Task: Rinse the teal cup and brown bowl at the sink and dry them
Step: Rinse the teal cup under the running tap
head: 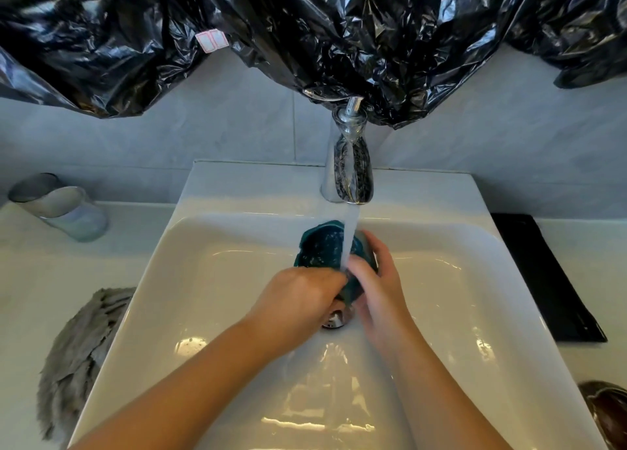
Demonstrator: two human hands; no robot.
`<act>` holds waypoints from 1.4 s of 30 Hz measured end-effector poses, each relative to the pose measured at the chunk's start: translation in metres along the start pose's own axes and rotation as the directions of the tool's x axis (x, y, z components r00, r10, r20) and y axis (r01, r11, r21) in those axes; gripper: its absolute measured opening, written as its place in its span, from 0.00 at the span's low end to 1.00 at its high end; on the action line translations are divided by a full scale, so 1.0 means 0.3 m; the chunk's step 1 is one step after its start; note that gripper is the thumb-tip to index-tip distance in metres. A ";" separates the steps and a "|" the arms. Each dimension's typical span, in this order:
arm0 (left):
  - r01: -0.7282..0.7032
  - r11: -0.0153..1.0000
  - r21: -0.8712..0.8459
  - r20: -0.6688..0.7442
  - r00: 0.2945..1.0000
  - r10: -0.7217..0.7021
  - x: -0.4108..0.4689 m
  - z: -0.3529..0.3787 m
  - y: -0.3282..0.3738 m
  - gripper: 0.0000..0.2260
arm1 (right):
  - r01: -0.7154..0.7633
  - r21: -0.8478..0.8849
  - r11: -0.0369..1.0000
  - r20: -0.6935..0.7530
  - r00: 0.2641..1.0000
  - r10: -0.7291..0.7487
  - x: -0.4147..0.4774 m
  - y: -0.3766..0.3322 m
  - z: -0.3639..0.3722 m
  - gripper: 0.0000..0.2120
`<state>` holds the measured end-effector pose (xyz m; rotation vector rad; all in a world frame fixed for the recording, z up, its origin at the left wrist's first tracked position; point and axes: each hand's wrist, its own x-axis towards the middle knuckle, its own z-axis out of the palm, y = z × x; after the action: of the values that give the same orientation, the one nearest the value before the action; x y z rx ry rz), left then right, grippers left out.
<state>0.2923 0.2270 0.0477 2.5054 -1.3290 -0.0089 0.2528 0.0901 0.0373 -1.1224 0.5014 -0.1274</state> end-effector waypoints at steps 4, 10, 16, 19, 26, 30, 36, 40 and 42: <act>0.130 0.951 -0.279 -0.136 0.975 -0.174 0.022 0.024 0.074 0.14 | 0.041 0.074 0.996 0.020 0.999 -0.043 -0.004 0.006 0.005 0.20; 0.113 0.902 -0.416 -0.094 0.982 -0.167 0.013 0.003 0.078 0.20 | 0.104 -0.042 0.994 -0.056 0.993 -0.106 0.009 0.003 -0.021 0.20; -0.220 0.951 0.217 0.043 0.975 0.216 -0.002 -0.004 -0.073 0.08 | 0.096 -0.126 0.987 -0.035 0.994 -0.101 0.017 -0.008 -0.032 0.14; -0.094 0.991 0.093 -0.068 0.993 0.101 0.001 0.003 -0.013 0.04 | 0.023 0.025 0.999 0.030 0.999 -0.024 0.010 0.006 -0.019 0.19; -0.159 0.979 0.129 -0.099 0.980 0.172 0.005 0.029 -0.004 0.05 | 0.021 -0.001 1.000 -0.025 0.999 -0.021 0.020 -0.006 -0.038 0.17; 0.096 0.982 -0.160 -0.070 0.992 -0.109 0.028 0.010 0.053 0.08 | 0.018 0.000 1.000 0.015 1.000 -0.018 0.015 0.016 -0.022 0.18; -0.139 0.983 0.117 -0.014 0.990 0.141 0.032 0.017 -0.025 0.07 | 0.018 -0.024 1.000 -0.060 0.998 -0.019 0.024 0.003 -0.039 0.17; -0.047 0.997 -0.063 -0.079 0.996 0.042 0.046 0.004 0.039 0.05 | 0.034 0.056 0.998 -0.058 0.998 -0.031 0.006 0.026 -0.005 0.17; -0.151 0.988 0.015 -0.072 0.986 0.152 0.032 0.012 0.029 0.04 | 0.036 0.050 0.998 -0.075 0.997 -0.032 0.008 0.018 -0.021 0.15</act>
<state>0.2901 0.2136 0.0479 2.3808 -1.4886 0.1209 0.2512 0.0866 0.0296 -1.0792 0.5427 -0.2117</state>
